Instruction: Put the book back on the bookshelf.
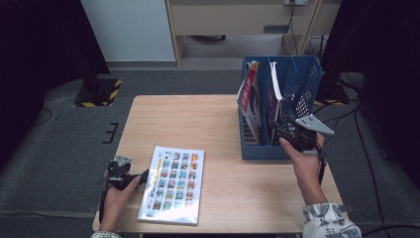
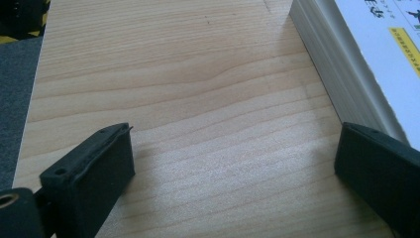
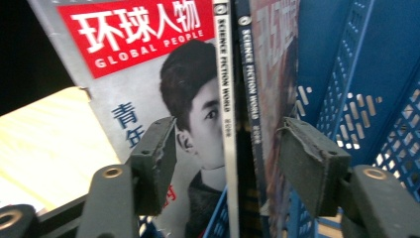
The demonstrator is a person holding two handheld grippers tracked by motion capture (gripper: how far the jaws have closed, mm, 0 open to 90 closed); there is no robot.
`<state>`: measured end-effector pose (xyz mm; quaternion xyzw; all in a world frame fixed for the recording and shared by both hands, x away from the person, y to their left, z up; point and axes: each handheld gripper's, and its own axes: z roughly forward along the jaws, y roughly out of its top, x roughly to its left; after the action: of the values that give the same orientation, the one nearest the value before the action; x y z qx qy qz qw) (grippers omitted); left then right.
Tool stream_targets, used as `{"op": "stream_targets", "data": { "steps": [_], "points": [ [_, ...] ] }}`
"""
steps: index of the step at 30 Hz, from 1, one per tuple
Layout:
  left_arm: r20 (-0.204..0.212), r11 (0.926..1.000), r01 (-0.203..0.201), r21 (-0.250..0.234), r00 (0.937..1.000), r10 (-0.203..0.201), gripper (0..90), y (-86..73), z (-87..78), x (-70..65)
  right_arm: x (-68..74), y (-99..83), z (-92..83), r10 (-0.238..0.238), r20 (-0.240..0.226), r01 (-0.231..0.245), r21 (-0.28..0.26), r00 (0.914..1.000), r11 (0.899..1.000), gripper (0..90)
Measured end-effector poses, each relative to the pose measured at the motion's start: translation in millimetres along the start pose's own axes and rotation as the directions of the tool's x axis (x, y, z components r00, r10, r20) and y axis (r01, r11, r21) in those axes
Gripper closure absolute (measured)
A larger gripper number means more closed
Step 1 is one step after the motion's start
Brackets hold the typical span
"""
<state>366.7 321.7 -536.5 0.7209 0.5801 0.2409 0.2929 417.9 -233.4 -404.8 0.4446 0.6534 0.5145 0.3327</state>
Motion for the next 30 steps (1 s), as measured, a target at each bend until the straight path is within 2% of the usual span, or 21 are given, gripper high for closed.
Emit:
{"op": "stream_targets", "data": {
  "steps": [4,9,13,17,25,30],
  "points": [
    [0.000,1.0000,0.000,0.000,1.0000,0.000,1.3,0.0,0.0,0.0,7.3,-4.1,-4.3,-0.004,-0.020,0.005,0.008,0.9998,1.000,36.1],
    [0.000,1.0000,0.000,0.000,1.0000,0.000,1.3,0.0,0.0,0.0,20.8,-9.9,-7.5,-0.012,-0.070,0.012,0.013,0.9975,1.000,34.5],
    [0.000,1.0000,0.000,0.000,1.0000,0.000,1.3,0.0,0.0,0.0,36.1,-15.6,-6.6,-0.055,-0.115,0.058,0.026,0.9918,0.998,34.7],
    [0.000,1.0000,0.000,0.000,1.0000,0.000,1.3,0.0,0.0,0.0,46.7,-18.8,-4.5,-0.078,-0.153,0.084,0.028,0.9852,0.996,35.9],
    [0.000,1.0000,0.000,0.000,1.0000,0.000,1.2,0.2,0.2,0.1,69.3,-25.7,3.3,-0.125,-0.244,0.135,0.024,0.9617,0.991,35.5],
    [0.001,1.0000,-0.001,0.001,1.0000,0.001,1.1,0.3,0.3,0.2,86.6,-33.0,11.7,-0.138,-0.299,0.161,0.053,0.9442,0.985,33.5]
  ]
}}
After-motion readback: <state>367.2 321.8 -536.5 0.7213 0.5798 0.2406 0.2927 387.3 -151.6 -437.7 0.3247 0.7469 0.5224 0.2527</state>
